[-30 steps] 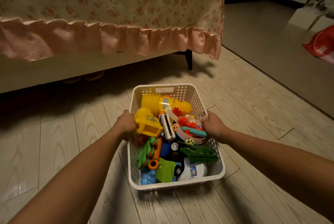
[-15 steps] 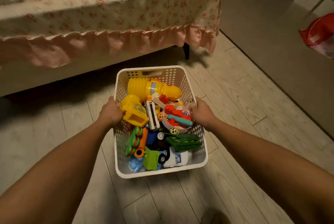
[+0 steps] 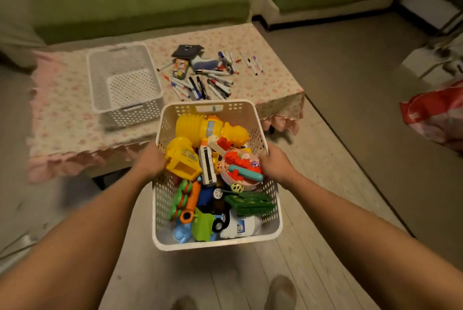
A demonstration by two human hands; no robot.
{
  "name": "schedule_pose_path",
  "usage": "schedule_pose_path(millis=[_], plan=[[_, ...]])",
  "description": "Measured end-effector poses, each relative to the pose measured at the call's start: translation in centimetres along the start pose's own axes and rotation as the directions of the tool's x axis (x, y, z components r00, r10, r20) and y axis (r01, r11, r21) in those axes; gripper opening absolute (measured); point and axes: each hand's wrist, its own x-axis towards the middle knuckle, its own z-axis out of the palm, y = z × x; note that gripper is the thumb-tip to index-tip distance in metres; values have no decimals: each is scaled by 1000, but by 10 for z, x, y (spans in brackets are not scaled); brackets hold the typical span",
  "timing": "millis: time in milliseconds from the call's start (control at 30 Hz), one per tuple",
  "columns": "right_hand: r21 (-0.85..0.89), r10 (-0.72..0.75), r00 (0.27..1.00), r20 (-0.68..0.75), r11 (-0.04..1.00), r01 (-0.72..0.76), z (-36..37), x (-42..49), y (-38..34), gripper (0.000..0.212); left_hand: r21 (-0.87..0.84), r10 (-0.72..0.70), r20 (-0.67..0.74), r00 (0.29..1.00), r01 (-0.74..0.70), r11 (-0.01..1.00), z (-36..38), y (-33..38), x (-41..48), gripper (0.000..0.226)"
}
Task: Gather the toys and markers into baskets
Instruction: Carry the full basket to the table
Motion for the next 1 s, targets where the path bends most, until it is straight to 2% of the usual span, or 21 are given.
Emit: schedule_pose_path(millis=[133,200,333,433,600,867,1000], plan=[[-15,-19,999,31,1000,20,-29,-47,-104,35,1,-17,-46,999,17,1000,-91,31,-42,45],[-29,-15,999,49,999,16,-36,-62,-145,34,29,-11,-79,997,13,999,-126,32,-56,35],[-68,-63,995,84,995,68,-33,-85,-216,26,2,-90,-130,987,90,996,-175,13,-78,33],[-84,-90,990,106,991,99,-17,-97,-260,28,-45,-124,-147,981,119,992,-213,-7,-88,32],[-51,-129,983,133,989,137,17,-92,-308,27,-62,-174,-190,966,165,984,-266,-65,-59,42],[-104,-227,949,218,962,254,69,-35,-365,31,-147,-210,-284,936,174,974,-325,-65,-53,35],[-102,-237,935,265,957,272,94,15,-391,36,-146,-248,-335,909,210,967,-344,-70,-17,33]])
